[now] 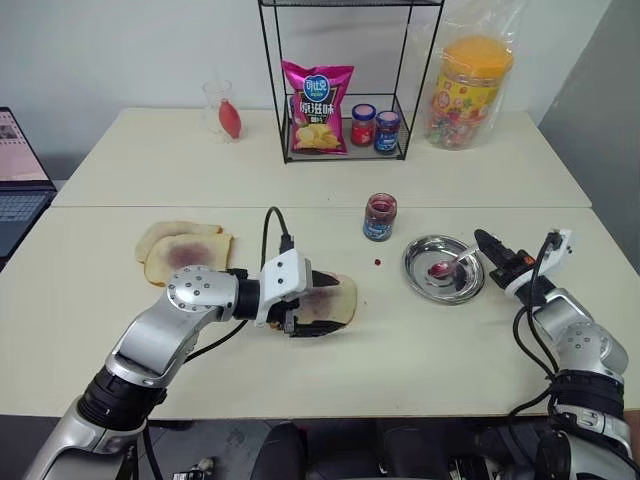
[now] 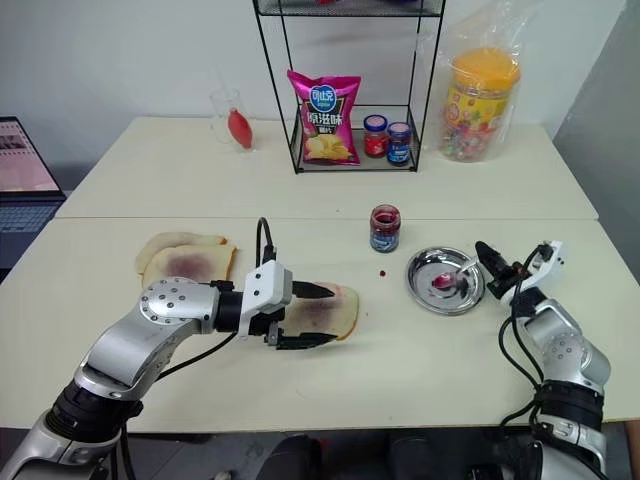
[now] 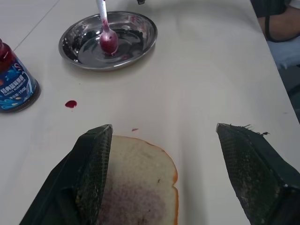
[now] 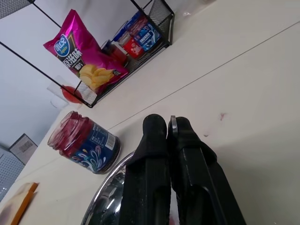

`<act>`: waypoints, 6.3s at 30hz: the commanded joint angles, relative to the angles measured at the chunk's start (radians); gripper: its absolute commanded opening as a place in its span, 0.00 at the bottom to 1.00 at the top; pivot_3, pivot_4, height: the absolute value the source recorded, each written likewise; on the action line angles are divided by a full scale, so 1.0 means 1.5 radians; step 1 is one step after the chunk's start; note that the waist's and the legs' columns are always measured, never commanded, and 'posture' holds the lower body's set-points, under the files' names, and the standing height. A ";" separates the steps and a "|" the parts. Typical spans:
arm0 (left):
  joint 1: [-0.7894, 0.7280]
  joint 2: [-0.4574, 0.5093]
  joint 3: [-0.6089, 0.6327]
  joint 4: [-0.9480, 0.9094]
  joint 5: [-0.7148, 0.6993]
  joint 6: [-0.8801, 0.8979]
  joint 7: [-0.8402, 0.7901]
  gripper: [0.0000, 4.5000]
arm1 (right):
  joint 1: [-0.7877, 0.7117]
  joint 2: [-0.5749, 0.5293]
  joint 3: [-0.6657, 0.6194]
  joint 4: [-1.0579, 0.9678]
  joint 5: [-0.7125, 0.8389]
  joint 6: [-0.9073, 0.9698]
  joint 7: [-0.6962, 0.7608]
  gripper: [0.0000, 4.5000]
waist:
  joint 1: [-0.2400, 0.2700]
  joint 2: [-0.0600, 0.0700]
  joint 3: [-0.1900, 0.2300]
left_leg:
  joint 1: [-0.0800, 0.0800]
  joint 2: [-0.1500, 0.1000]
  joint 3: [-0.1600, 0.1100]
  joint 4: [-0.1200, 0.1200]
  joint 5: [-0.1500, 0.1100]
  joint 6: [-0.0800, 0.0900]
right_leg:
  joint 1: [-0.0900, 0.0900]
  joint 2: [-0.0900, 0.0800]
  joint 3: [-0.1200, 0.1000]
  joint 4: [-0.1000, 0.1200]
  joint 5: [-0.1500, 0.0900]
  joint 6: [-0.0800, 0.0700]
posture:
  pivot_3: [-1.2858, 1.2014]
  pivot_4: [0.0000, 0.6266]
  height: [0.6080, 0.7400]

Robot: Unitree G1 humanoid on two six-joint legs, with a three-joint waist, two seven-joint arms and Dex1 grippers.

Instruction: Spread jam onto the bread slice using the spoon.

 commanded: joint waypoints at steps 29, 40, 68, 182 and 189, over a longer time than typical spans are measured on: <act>0.018 -0.066 0.168 -0.043 -0.092 0.121 0.171 0.82 | -0.309 -0.018 0.267 -0.046 -0.194 -0.159 0.025 0.00 | 0.001 0.001 0.001 | -0.005 0.000 0.000 0.000 0.000 0.000 | -0.005 -0.001 0.000 0.000 0.002 -0.003 | 0.52 0.24 1.00; 0.031 -0.056 0.172 -0.057 -0.092 0.131 0.177 0.82 | -0.317 0.012 0.305 0.052 -0.278 -0.264 0.068 0.00 | 0.000 0.001 0.001 | -0.004 0.000 0.000 0.000 0.000 0.000 | -0.005 0.000 0.000 0.000 0.002 -0.003 | 0.52 0.24 1.00; 0.048 -0.049 0.152 -0.031 -0.063 0.096 0.171 0.82 | -0.299 0.091 0.250 0.063 -0.266 -0.167 -0.008 0.00 | 0.000 0.001 0.001 | -0.004 0.000 0.000 0.000 0.000 0.000 | -0.005 -0.001 -0.001 0.001 0.002 -0.004 | 0.52 0.24 1.00; 0.026 -0.068 0.134 -0.018 -0.023 0.060 0.176 0.82 | -0.356 0.160 0.090 0.047 -0.113 0.023 -0.202 0.00 | -0.003 0.001 0.001 | -0.004 0.000 0.000 -0.001 0.000 0.000 | -0.006 0.000 0.000 0.000 0.002 -0.004 | 0.52 0.24 1.00; 0.026 -0.067 0.134 -0.017 -0.022 0.057 0.175 0.82 | -0.354 0.151 0.083 0.045 -0.109 0.025 -0.205 0.00 | -0.003 0.001 0.001 | -0.004 0.000 0.000 -0.001 0.000 0.000 | -0.006 0.000 0.000 0.000 0.002 -0.004 | 0.52 0.24 1.00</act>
